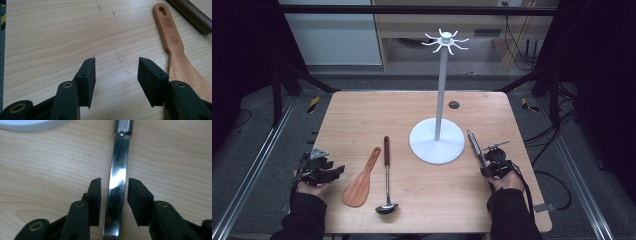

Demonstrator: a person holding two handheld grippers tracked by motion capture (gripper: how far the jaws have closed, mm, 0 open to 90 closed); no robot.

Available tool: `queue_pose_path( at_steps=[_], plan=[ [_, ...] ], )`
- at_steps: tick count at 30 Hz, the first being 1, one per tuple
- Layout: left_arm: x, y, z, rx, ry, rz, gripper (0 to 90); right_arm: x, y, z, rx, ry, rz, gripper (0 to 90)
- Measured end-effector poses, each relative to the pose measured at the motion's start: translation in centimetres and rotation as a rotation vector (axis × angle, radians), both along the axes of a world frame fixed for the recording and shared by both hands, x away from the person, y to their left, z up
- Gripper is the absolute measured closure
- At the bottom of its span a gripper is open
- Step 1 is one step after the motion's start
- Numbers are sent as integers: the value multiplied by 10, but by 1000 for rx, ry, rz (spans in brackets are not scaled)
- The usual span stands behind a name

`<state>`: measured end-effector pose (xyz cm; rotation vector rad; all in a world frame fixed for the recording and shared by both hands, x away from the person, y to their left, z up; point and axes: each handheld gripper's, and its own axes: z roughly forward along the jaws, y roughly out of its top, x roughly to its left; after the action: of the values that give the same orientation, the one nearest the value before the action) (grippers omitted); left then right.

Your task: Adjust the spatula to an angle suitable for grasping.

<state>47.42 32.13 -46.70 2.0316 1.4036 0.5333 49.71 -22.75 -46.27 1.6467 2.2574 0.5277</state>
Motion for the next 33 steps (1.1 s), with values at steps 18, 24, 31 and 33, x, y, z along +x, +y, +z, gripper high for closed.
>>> queue_pose_path(
  at_steps=[18,24,31,33],
  plan=[
    [2,0,-2,14,23,-5,467,28,4,4,3,75,-27,600],
    [2,-1,-2,18,24,-6,465,30,9,-1,-14,99,-23,630],
    [3,-1,-3,20,25,-4,465,33,9,-4,-14,115,-36,663],
    [3,-1,-3,21,29,-7,465,34,9,-6,-19,130,-40,681]
  ],
)
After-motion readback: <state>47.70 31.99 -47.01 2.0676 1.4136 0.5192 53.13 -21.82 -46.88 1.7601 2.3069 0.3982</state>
